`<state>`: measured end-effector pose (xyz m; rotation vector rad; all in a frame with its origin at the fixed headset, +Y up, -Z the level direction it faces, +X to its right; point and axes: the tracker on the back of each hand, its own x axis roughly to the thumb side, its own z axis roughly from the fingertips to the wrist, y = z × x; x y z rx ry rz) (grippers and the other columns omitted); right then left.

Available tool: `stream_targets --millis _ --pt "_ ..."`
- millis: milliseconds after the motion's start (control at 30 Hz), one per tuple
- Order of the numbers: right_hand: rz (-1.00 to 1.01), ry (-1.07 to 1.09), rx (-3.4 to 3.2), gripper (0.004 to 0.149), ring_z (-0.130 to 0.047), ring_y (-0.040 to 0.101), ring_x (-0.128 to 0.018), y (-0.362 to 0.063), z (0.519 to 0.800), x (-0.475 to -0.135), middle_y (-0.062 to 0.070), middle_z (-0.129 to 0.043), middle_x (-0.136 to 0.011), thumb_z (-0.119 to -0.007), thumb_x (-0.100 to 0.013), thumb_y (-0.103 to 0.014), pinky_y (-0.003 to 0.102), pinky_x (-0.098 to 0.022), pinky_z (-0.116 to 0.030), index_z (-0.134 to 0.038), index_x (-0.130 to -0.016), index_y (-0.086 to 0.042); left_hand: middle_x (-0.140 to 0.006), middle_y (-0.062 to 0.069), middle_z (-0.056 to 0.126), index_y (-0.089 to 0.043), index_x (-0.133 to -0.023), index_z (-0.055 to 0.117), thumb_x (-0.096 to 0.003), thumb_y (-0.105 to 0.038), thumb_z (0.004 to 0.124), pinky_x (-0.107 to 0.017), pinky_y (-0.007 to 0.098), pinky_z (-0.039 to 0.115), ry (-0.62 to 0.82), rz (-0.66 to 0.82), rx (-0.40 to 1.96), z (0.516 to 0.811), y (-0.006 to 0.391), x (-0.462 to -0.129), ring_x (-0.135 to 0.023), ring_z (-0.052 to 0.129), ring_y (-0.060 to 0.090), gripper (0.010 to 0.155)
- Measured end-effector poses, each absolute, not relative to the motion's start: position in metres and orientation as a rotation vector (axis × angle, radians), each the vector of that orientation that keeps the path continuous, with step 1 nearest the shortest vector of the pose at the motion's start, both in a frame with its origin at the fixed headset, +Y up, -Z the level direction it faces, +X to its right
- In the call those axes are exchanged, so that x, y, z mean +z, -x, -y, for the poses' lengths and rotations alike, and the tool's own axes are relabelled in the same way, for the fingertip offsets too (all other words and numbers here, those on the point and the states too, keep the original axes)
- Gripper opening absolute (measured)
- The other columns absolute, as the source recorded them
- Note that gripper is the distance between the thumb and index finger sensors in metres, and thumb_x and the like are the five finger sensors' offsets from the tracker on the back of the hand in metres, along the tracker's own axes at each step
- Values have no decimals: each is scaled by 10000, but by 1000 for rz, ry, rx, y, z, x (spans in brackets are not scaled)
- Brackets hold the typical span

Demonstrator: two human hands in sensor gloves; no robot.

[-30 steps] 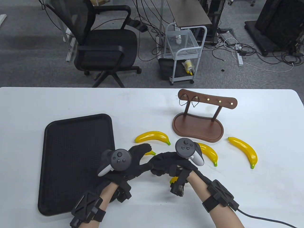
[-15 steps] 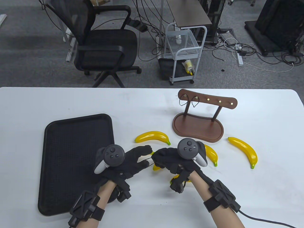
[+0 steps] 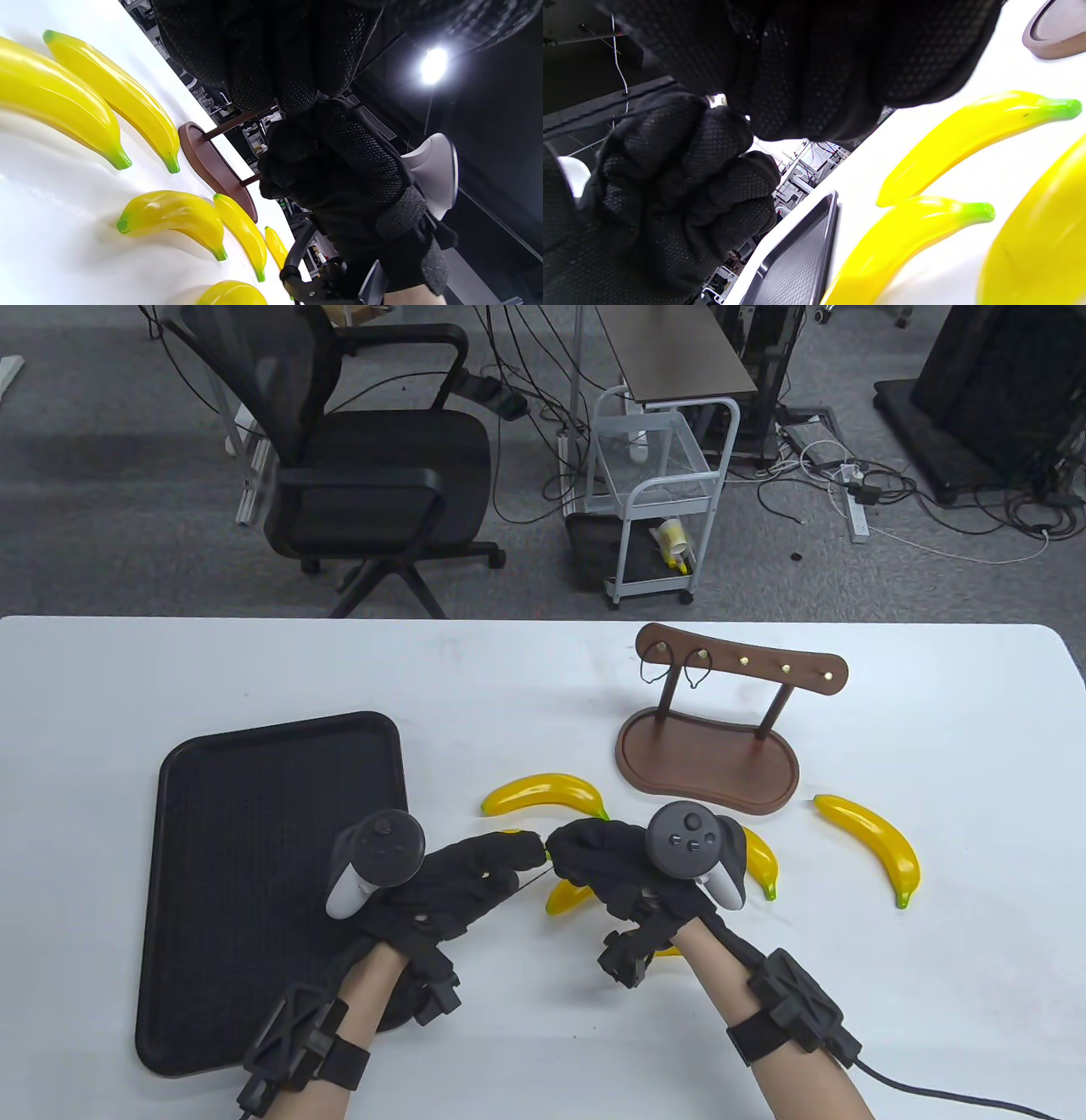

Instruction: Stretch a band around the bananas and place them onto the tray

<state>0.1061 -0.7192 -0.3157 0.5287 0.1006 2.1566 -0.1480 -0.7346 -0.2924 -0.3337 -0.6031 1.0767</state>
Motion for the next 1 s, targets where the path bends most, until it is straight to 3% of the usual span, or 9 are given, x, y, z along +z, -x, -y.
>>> stream_targets --millis 567,1000 --pt "-213 -512 2046 364 -982 292 -583 -105 727 -318 99 -954 -733 -733 -553 -323 509 -432 -815 -837 -853 -145 -1144 -62 739 -322 -1043 670 -503 -572 625 -822 506 597 359 644 1226 730 148 -292 -1061 770 277 597" --pt "-380 -516 1852 374 -963 291 -630 -106 745 -323 88 -933 -773 -723 -555 -324 507 -467 -805 -813 -880 -164 -1144 -32 728 -285 -1075 613 -510 -582 603 -816 488 608 381 649 1191 730 144 -290 -1042 793 258 638"
